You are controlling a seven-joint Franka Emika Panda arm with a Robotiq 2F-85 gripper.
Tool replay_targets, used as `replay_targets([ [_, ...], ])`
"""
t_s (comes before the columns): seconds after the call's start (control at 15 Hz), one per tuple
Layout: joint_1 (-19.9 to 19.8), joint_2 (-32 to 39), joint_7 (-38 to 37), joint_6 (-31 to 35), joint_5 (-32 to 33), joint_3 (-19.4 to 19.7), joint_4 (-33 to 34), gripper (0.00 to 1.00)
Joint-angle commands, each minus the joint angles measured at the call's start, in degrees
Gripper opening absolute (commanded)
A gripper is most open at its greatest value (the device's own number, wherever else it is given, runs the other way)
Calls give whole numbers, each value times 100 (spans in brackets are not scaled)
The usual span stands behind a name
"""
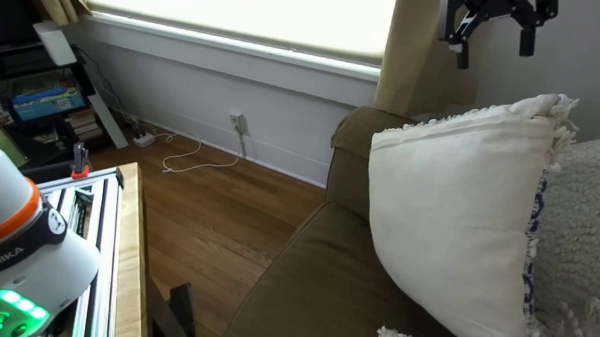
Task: Turn the pillow on the left around
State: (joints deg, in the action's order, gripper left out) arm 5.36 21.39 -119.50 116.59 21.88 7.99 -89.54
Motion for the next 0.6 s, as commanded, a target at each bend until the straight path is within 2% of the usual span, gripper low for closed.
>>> replay_targets([
  [0.0, -24, 2, -3, -26, 7, -27, 28, 100],
  [0.07, -25, 4, -5, -27, 8, -24, 36, 100],
  [0.2, 118, 218, -510, -470, 160, 62, 355, 100],
  [0.53, 204, 795, -1547, -1712, -44, 50, 1272, 100],
])
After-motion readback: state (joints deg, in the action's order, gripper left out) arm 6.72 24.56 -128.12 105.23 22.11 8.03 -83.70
